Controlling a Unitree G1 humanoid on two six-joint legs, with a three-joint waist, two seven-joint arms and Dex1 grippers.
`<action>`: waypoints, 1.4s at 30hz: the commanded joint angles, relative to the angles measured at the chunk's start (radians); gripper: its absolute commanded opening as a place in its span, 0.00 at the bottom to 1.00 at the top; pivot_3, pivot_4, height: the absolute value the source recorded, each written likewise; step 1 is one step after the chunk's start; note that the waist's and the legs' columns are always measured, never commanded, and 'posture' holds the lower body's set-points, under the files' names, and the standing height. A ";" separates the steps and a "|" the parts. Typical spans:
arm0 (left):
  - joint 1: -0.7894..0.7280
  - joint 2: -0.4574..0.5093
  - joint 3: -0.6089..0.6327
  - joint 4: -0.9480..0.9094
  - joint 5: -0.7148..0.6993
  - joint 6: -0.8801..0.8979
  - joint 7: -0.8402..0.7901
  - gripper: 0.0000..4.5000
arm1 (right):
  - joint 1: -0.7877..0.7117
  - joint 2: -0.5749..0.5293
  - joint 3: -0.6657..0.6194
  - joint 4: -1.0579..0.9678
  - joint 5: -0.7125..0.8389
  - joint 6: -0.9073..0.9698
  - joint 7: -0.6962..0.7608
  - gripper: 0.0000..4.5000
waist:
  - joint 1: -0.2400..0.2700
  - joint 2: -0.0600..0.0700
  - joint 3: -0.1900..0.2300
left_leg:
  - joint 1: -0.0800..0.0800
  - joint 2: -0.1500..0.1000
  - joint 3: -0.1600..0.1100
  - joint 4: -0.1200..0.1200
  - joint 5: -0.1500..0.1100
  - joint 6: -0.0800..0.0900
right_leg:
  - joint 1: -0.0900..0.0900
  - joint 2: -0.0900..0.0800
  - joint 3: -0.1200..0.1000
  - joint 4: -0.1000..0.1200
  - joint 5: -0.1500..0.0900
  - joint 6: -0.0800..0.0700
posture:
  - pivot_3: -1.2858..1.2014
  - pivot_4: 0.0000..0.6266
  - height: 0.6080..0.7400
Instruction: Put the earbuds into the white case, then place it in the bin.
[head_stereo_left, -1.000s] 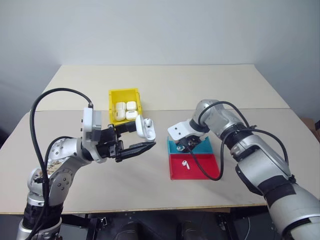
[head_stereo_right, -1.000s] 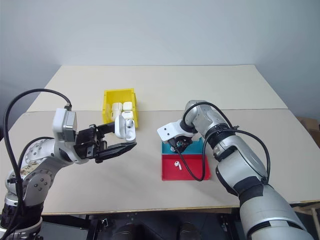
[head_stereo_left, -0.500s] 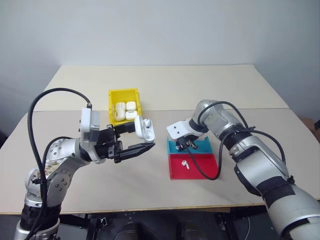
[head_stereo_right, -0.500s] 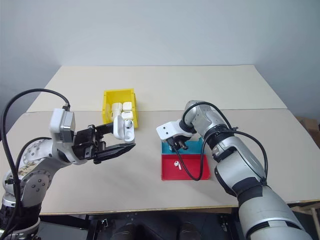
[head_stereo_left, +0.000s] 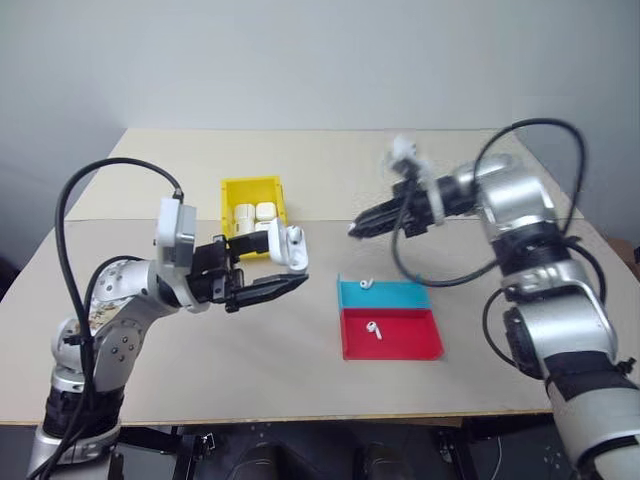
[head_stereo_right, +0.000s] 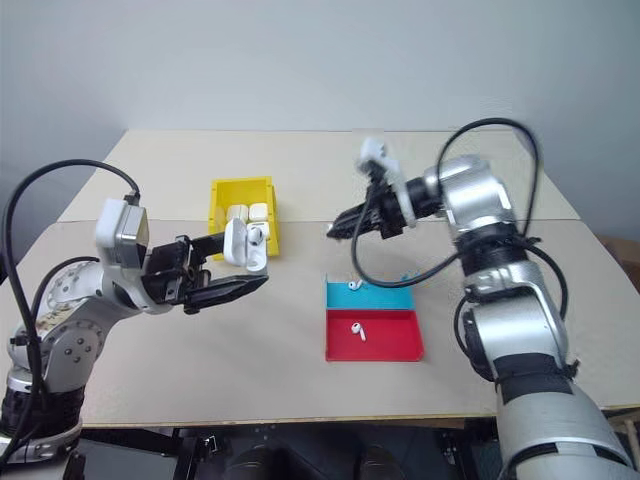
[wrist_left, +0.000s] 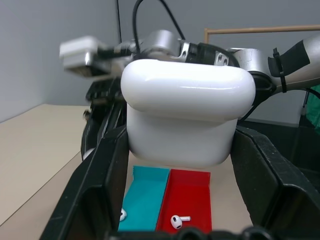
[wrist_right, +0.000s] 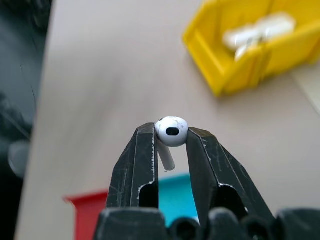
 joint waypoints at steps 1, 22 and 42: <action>-0.043 -0.008 -0.010 0.035 -0.003 -0.009 -0.021 0.62 | 0.105 0.001 -0.246 -0.307 0.243 0.264 -0.130 0.14 | 0.005 0.000 0.000 | 0.000 0.000 0.000 0.000 0.000 0.000 | 0.000 0.000 0.000 0.000 0.000 0.000 | 0.52 0.24 1.00; -0.235 -0.143 -0.111 0.235 0.094 -0.034 -0.083 0.62 | 0.379 0.232 -0.399 -0.923 0.789 0.484 -0.777 0.14 | 0.004 0.000 0.000 | 0.000 0.000 -0.001 -0.001 -0.003 0.005 | -0.001 0.001 0.001 0.000 0.000 0.000 | 0.52 0.24 1.00; -0.199 -0.127 -0.092 0.198 0.077 -0.025 -0.081 0.62 | 0.492 0.153 -0.224 -0.922 0.749 0.218 -0.794 0.14 | 0.005 0.000 0.000 | 0.000 0.000 -0.001 0.000 -0.003 0.005 | 0.000 0.001 0.001 -0.001 0.000 0.000 | 0.52 0.24 1.00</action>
